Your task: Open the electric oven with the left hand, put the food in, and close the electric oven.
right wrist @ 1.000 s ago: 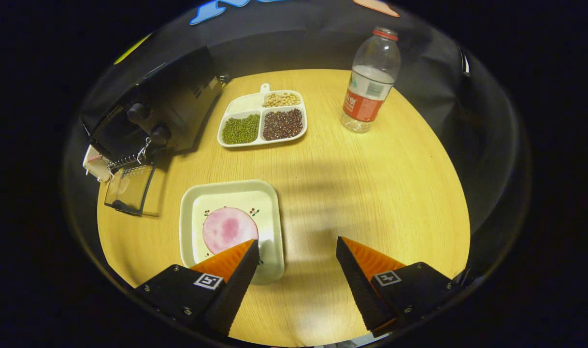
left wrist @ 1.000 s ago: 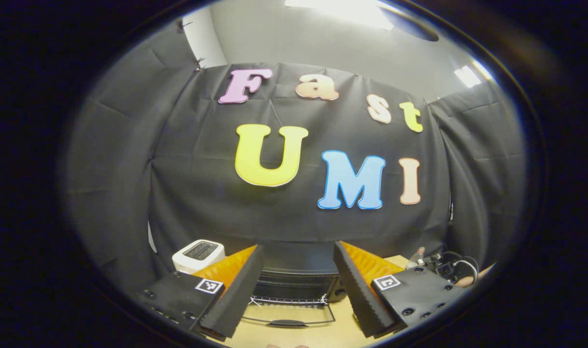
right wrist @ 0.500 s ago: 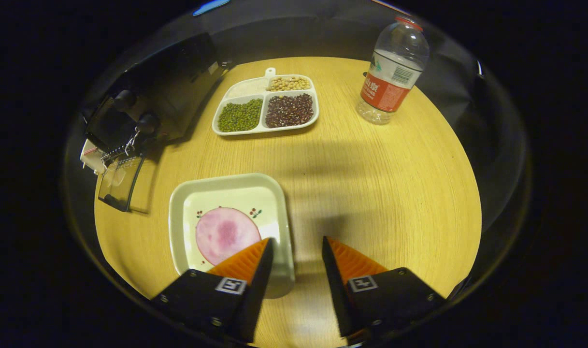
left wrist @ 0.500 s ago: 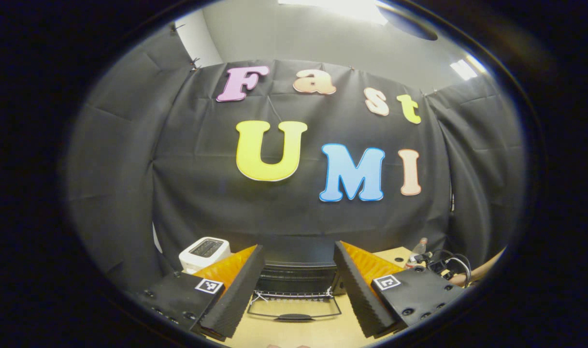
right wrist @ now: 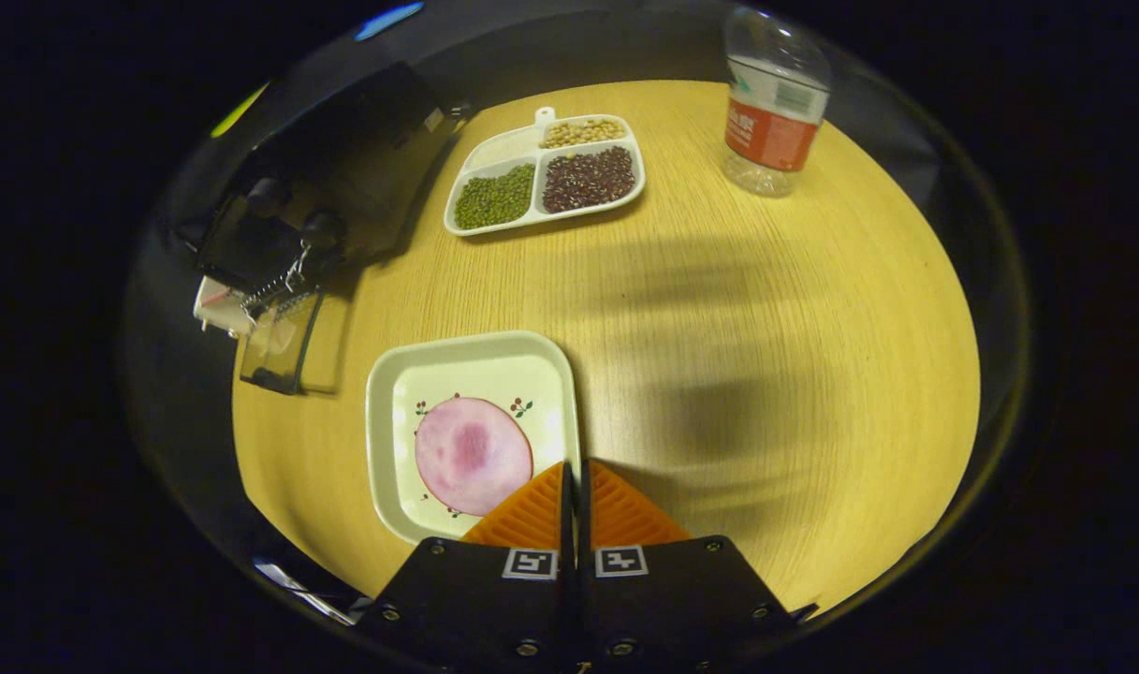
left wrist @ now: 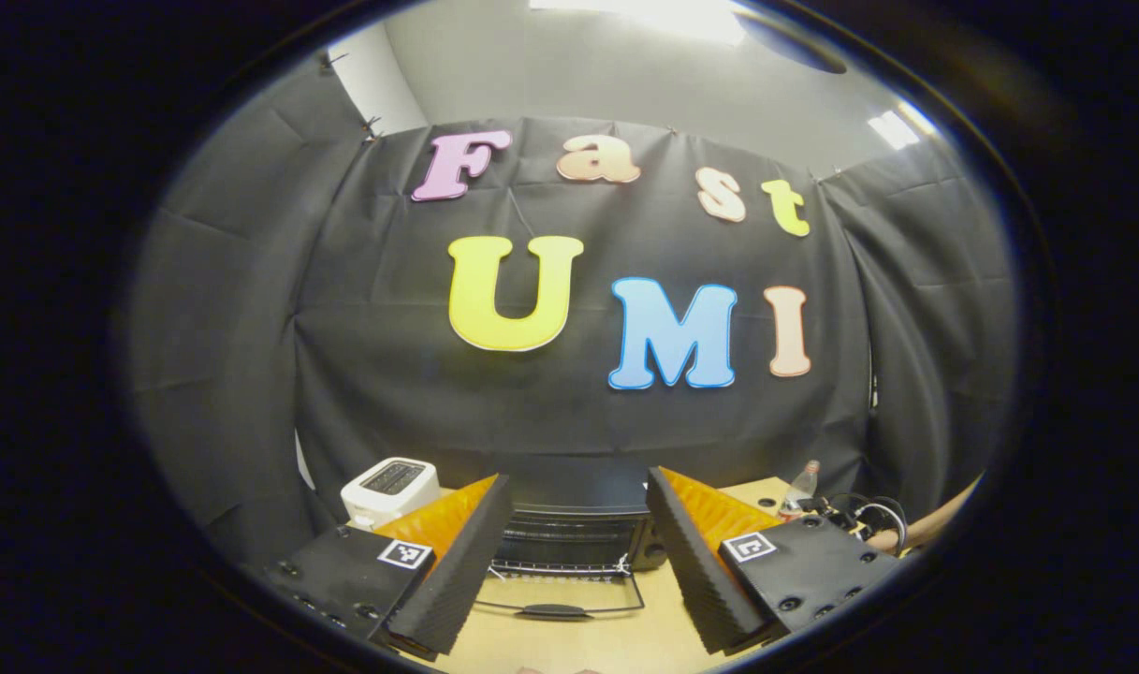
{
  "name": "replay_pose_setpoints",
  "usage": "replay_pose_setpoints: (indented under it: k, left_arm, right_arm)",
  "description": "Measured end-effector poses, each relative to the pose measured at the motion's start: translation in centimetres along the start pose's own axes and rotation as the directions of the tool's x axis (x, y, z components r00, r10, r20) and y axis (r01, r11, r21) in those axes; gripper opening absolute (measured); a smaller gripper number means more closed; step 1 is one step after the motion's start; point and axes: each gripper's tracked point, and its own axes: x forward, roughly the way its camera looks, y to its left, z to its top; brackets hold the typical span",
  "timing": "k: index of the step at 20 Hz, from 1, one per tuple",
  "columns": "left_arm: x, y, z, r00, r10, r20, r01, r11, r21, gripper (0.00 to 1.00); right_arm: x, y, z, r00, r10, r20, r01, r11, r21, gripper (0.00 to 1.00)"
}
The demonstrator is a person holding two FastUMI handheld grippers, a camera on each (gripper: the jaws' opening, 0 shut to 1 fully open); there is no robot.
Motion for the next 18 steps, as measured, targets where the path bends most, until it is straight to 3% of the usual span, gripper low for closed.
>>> replay_pose_setpoints:
  k: [3,9,13,18]
  left_arm:
    - [-0.1,-1.0,-0.3,1.000,0.000,-0.016,0.000,1.000,0.007,1.00]
    - [0.0,-4.2,-0.2,0.999,-0.032,-0.018,0.033,0.999,0.025,1.00]
    - [-0.2,-5.4,0.4,0.999,-0.039,-0.003,0.039,0.999,0.035,1.00]
    - [0.4,-5.7,1.0,0.999,-0.045,0.016,0.045,0.999,0.024,1.00]
  right_arm:
    - [0.5,1.0,-1.5,0.986,0.166,-0.017,-0.160,0.969,0.191,0.00]
    - [-0.8,2.3,-2.7,0.922,0.380,0.072,-0.379,0.850,0.366,0.00]
    - [-0.8,2.7,-2.9,0.891,0.436,0.126,-0.446,0.788,0.426,0.01]
    - [-2.3,3.4,-3.2,0.899,0.403,0.172,-0.437,0.789,0.432,0.01]
